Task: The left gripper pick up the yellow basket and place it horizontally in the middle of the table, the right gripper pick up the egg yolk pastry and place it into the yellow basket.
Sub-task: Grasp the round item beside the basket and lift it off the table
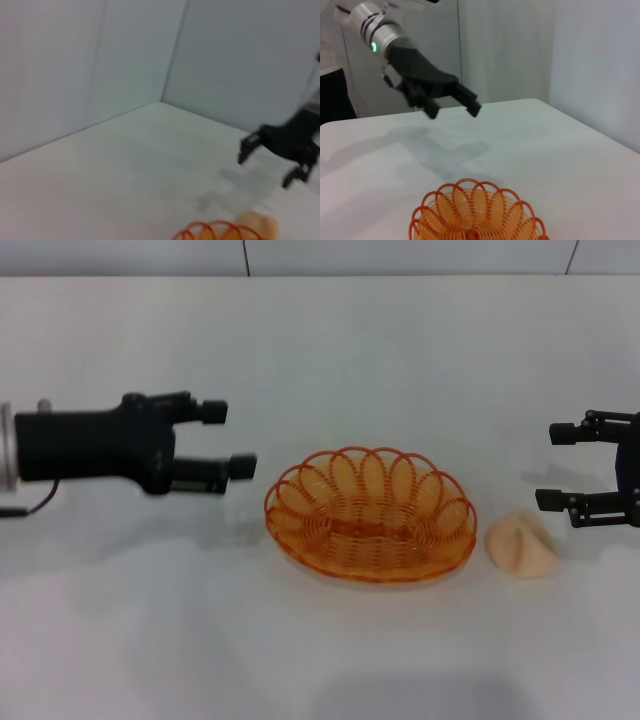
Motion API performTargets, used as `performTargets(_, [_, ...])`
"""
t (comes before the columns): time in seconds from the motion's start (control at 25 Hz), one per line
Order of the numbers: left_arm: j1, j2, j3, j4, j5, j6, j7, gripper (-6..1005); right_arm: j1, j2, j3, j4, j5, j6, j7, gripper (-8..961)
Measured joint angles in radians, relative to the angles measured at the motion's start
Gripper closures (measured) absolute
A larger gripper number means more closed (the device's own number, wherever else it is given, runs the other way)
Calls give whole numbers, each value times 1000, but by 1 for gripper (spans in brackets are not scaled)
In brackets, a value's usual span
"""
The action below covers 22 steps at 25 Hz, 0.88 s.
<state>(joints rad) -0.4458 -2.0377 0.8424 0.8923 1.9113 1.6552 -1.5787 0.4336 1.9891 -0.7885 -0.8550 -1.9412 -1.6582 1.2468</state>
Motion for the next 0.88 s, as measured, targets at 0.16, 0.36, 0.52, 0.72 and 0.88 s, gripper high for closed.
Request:
performTargets(0.16, [47, 6, -2, -34, -26, 68, 187, 108, -1, 0, 0, 0, -1, -8, 2, 180])
performTargets(0.36, [60, 53, -2, -55, -9, 171, 231, 116, -2, -1, 0, 2, -3, -16, 3, 181])
performTargets(0.52, [59, 84, -3, -44, 28, 250, 225, 118, -2, -5, -6, 2, -23, -16, 25, 181])
performTargets(0.72, [69, 99, -4, -33, 42, 258, 241, 119, 15, -13, -6, -6, -87, -15, 134, 182])
performTargets(0.88, [69, 105, -8, -33, 44, 265, 248, 119, 36, -12, -15, -43, -146, -26, 261, 183])
